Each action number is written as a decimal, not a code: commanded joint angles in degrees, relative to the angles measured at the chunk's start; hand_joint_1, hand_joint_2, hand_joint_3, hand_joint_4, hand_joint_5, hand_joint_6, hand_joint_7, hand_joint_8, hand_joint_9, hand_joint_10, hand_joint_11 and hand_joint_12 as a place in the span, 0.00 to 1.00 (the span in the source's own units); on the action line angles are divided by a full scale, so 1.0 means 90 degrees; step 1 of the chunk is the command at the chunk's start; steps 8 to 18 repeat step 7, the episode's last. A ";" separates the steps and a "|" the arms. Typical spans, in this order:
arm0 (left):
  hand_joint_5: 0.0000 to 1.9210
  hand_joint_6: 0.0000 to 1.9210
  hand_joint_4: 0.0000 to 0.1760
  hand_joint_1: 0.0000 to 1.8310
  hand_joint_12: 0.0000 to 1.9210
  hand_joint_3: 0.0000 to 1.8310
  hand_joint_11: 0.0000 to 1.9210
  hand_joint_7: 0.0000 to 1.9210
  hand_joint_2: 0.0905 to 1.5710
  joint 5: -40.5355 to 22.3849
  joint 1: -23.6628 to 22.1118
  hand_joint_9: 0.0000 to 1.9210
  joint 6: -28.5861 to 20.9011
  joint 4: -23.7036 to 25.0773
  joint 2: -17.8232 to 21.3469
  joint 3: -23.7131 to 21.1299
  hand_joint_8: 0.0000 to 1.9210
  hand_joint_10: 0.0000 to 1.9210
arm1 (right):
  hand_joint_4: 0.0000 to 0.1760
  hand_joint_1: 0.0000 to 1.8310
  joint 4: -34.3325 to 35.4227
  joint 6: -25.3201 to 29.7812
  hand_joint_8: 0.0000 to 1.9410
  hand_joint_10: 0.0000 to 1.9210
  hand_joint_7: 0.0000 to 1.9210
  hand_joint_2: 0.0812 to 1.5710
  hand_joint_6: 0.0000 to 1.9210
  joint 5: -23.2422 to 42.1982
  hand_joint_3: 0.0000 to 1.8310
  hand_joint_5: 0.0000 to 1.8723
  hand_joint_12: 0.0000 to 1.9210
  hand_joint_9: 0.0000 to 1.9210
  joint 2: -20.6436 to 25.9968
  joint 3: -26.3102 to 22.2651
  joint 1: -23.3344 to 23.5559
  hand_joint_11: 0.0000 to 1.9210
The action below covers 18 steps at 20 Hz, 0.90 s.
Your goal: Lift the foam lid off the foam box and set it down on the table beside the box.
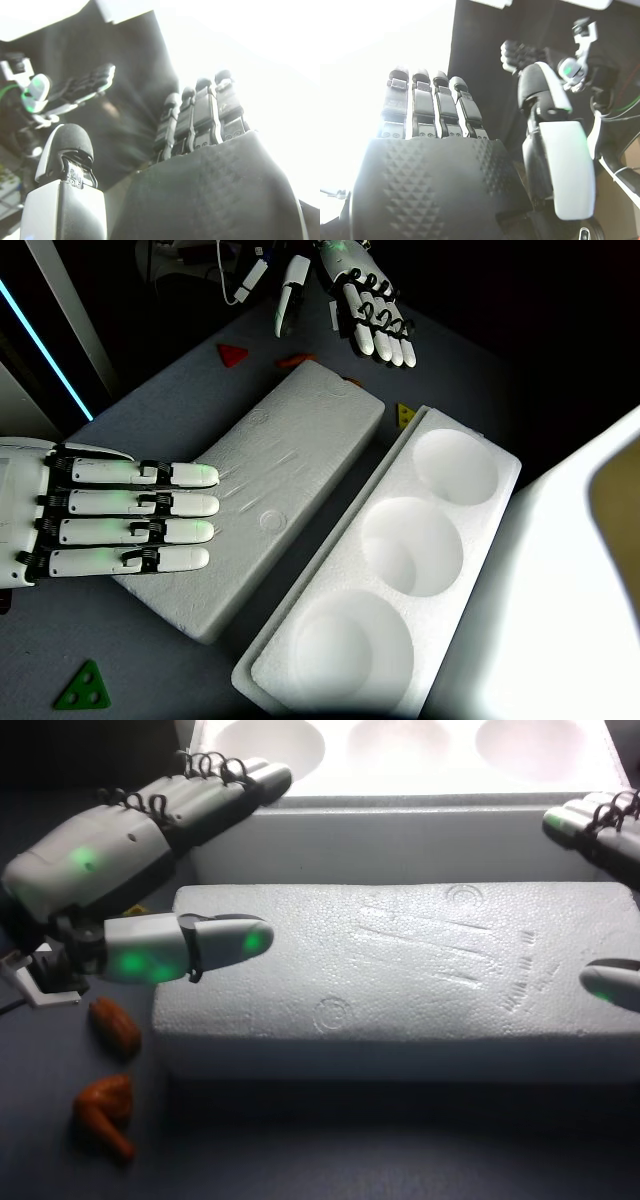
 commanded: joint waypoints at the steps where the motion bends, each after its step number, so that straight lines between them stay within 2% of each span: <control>1: 0.00 0.00 0.28 0.14 0.00 0.00 0.00 0.00 0.74 -0.0671 -0.0095 0.00 -0.0055 -0.0080 -0.0022 0.0026 0.00 0.00 | 0.00 0.22 0.0057 0.0025 0.00 0.00 0.00 0.78 0.00 0.0765 0.00 0.00 0.00 0.00 0.0060 0.0025 0.0075 0.00; 3: 0.00 0.00 0.37 0.13 0.00 0.00 0.00 0.00 0.73 -0.0666 -0.0134 0.00 -0.0090 -0.0052 -0.0055 0.0055 0.00 0.00 | 0.00 0.23 0.0057 0.0030 0.00 0.00 0.00 0.78 0.00 0.0761 0.00 0.00 0.00 0.00 0.0060 0.0021 0.0074 0.00; 4: 0.00 0.00 0.31 0.13 0.00 0.00 0.00 0.00 0.74 -0.0663 -0.0153 0.00 -0.0091 -0.0034 -0.0059 0.0061 0.00 0.00 | 0.00 0.22 0.0057 0.0030 0.00 0.00 0.00 0.78 0.00 0.0761 0.00 0.00 0.00 0.00 0.0061 0.0018 0.0074 0.00; 5: 0.00 0.00 0.29 0.13 0.00 0.00 0.00 0.00 0.74 -0.0650 -0.0185 0.00 -0.0092 -0.0002 -0.0067 0.0077 0.00 0.00 | 0.00 0.21 0.0057 0.0030 0.00 0.00 0.00 0.78 0.00 0.0762 0.00 0.00 0.00 0.00 0.0063 0.0011 0.0074 0.00; 7: 0.00 0.00 0.33 0.14 0.00 0.00 0.00 0.00 0.75 -0.0611 -0.0258 0.00 -0.0096 0.0076 -0.0075 0.0095 0.00 0.00 | 0.00 0.21 0.0057 0.0030 0.00 0.00 0.00 0.79 0.00 0.0764 0.00 0.00 0.00 0.00 0.0081 0.0000 0.0074 0.00; 18: 0.00 0.00 0.33 0.14 0.00 0.00 0.00 0.00 0.75 -0.0611 -0.0258 0.00 -0.0096 0.0076 -0.0075 0.0095 0.00 0.00 | 0.00 0.21 0.0057 0.0030 0.00 0.00 0.00 0.79 0.00 0.0764 0.00 0.00 0.00 0.00 0.0081 0.0000 0.0074 0.00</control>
